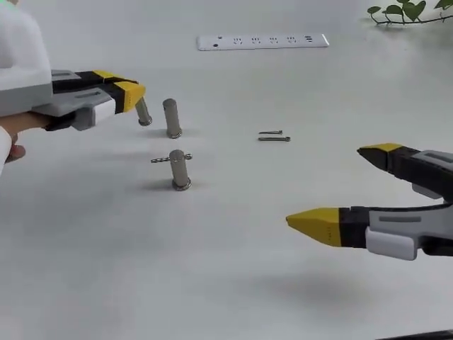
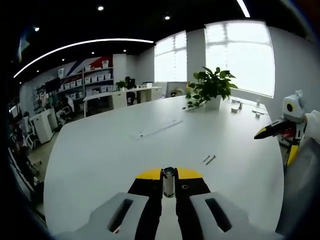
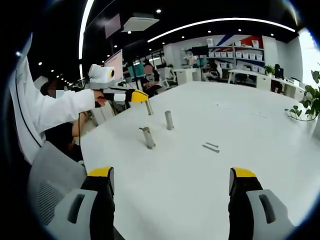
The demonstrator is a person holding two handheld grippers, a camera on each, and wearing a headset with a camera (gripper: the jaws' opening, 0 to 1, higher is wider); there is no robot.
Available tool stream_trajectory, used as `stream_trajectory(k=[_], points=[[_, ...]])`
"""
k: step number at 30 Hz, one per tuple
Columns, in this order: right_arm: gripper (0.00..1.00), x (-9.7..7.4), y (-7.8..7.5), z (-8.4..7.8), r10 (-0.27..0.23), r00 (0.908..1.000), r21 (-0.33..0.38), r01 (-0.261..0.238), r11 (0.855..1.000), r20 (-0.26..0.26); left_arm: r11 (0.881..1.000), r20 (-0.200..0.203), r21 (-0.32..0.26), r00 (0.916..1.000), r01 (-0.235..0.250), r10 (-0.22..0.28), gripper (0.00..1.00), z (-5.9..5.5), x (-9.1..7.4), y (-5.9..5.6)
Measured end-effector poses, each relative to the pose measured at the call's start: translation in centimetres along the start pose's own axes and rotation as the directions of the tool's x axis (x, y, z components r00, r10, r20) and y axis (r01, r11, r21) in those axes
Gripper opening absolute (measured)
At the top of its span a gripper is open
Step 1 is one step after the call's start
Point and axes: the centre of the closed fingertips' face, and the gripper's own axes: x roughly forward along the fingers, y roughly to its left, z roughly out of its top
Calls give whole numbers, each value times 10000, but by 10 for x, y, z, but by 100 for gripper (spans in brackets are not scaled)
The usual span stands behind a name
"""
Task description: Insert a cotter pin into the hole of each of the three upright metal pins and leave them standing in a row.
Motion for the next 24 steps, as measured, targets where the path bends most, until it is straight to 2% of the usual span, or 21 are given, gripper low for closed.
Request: stream_trajectory(k=[3,5,9,12,14,16,18,24], points=[[93,0,0,1,-1,10000,-4,1,10000,36,9998,105,79,9998,179,-180,4,11,-2,-11],[93,0,0,1,5,10000,-21,-5,10000,54,9986,96,414,9994,323,-327,4,16,-3,-20],[93,-2,-1,1,1,10000,-24,-1,10000,94,9956,182,652,9975,668,-681,4,24,-3,-40],[93,-4,-2,1,-39,9999,-1,39,10000,142,9919,172,688,9940,1068,-1082,4,26,-1,-59],[93,-5,-3,0,-57,9999,0,57,10000,153,9887,102,790,9917,1273,-1285,4,24,0,-71],[93,-5,-3,0,-67,9998,3,67,10000,169,9868,59,822,9900,1397,-1406,4,22,5,-73],[93,-6,-3,-1,-54,9998,20,54,10000,184,9829,-34,908,9870,1603,-1606,4,18,6,-86],[93,-9,-3,-5,-27,9999,28,27,10000,137,9761,-362,701,9784,2057,-2036,4,-1,13,-111]])
